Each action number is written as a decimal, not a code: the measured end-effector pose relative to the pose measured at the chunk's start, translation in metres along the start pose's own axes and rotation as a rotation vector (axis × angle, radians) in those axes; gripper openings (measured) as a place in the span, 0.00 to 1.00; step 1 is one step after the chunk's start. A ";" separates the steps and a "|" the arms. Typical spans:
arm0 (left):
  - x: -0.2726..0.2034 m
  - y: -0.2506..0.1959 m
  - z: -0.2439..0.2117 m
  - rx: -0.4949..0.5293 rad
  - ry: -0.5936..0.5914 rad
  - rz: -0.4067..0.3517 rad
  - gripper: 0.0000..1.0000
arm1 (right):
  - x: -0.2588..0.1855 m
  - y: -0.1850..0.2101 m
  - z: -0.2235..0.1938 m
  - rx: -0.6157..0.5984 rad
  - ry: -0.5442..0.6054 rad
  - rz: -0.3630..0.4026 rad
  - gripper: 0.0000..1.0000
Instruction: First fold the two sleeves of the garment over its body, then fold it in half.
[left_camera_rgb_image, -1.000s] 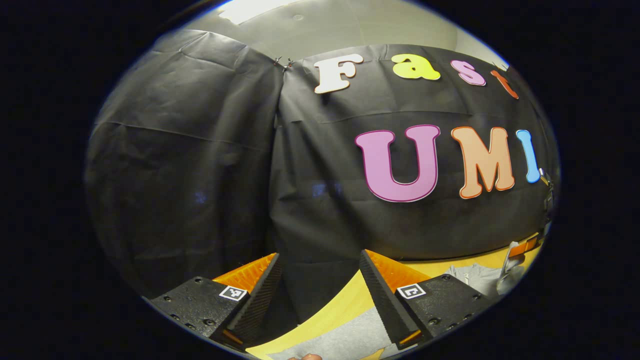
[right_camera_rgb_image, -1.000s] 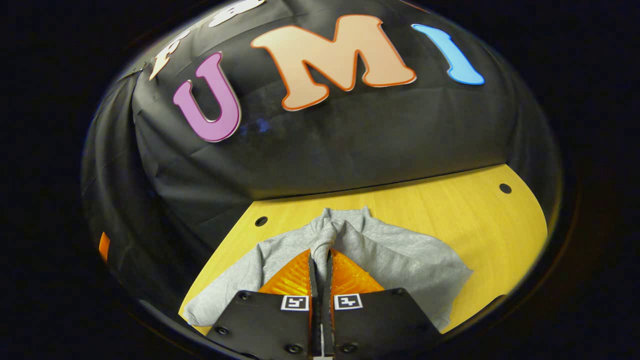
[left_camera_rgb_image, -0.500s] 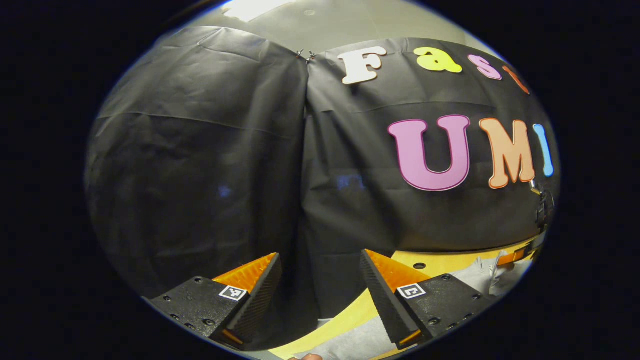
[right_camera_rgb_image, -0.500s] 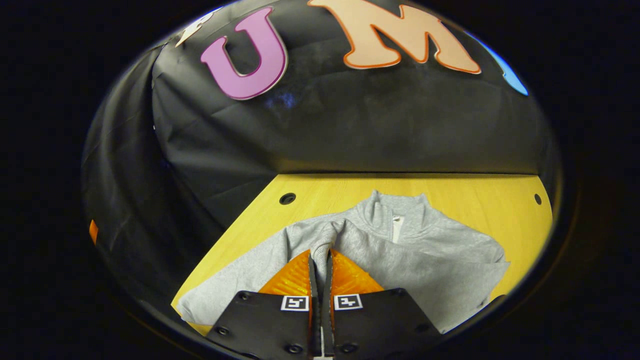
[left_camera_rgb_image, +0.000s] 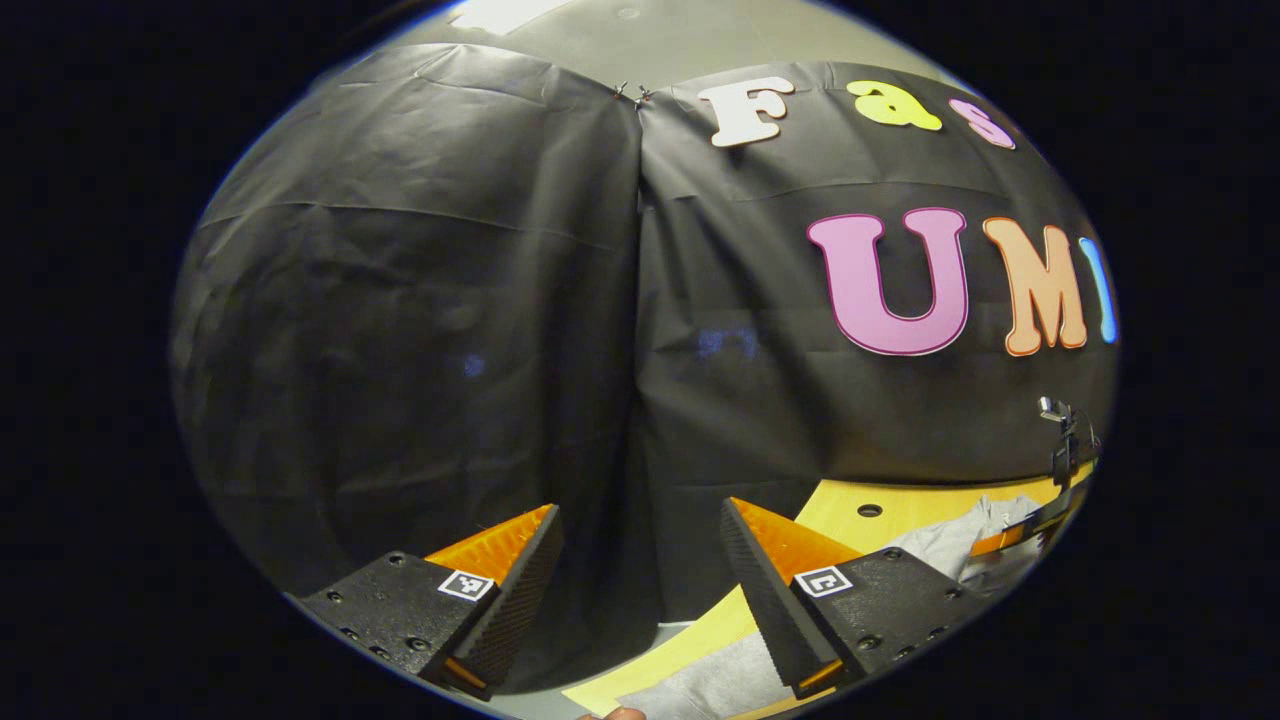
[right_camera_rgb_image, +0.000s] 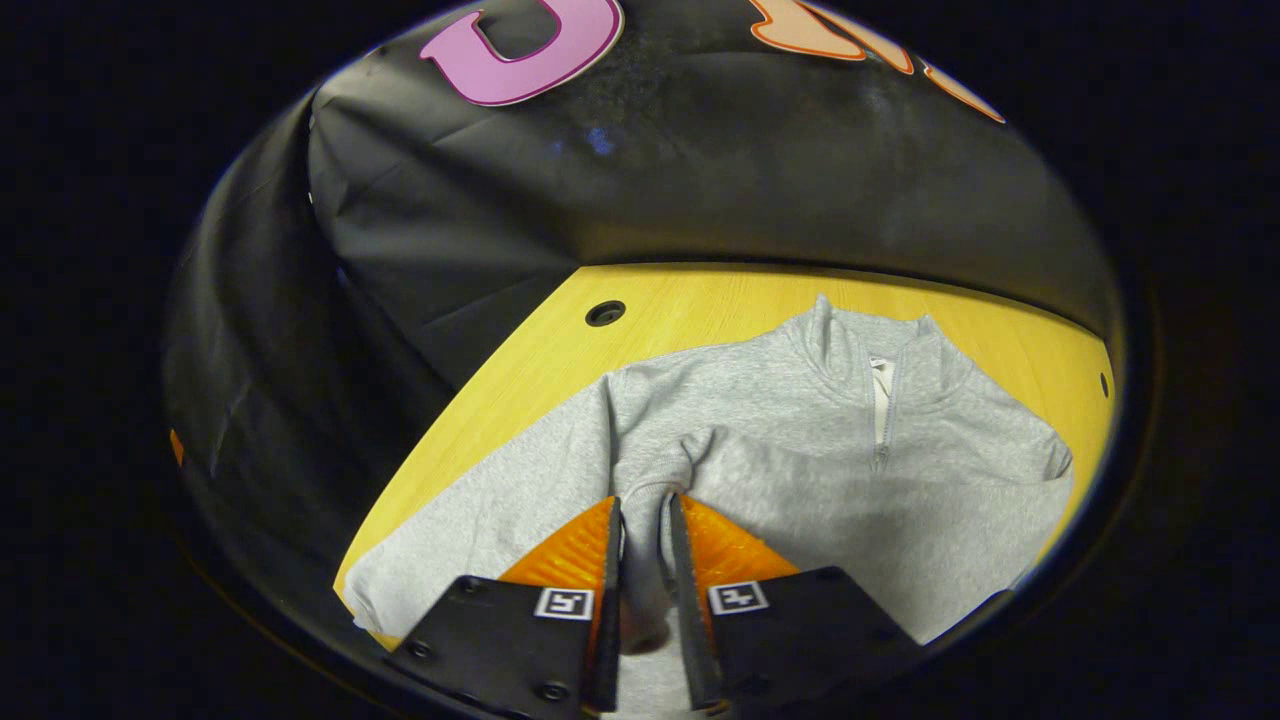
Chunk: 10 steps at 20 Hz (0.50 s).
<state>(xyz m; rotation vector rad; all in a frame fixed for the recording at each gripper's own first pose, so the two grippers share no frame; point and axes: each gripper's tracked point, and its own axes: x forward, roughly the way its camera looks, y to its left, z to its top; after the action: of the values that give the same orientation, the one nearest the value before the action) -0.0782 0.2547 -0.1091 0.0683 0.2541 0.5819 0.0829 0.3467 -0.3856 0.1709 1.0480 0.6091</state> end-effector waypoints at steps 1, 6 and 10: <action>0.000 -0.002 -0.005 0.000 0.010 -0.004 0.96 | -0.004 0.003 0.003 0.015 -0.004 0.024 0.42; -0.001 -0.013 -0.043 0.027 0.075 -0.033 0.96 | -0.030 -0.001 0.018 -0.025 -0.085 0.019 0.99; -0.004 -0.023 -0.076 -0.009 0.146 -0.070 0.93 | -0.055 -0.014 0.024 -0.101 -0.137 -0.008 0.99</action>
<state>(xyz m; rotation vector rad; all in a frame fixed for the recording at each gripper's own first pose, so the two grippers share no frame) -0.0883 0.2323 -0.1847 0.0084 0.3943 0.5186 0.0893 0.3085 -0.3372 0.1185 0.8836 0.6327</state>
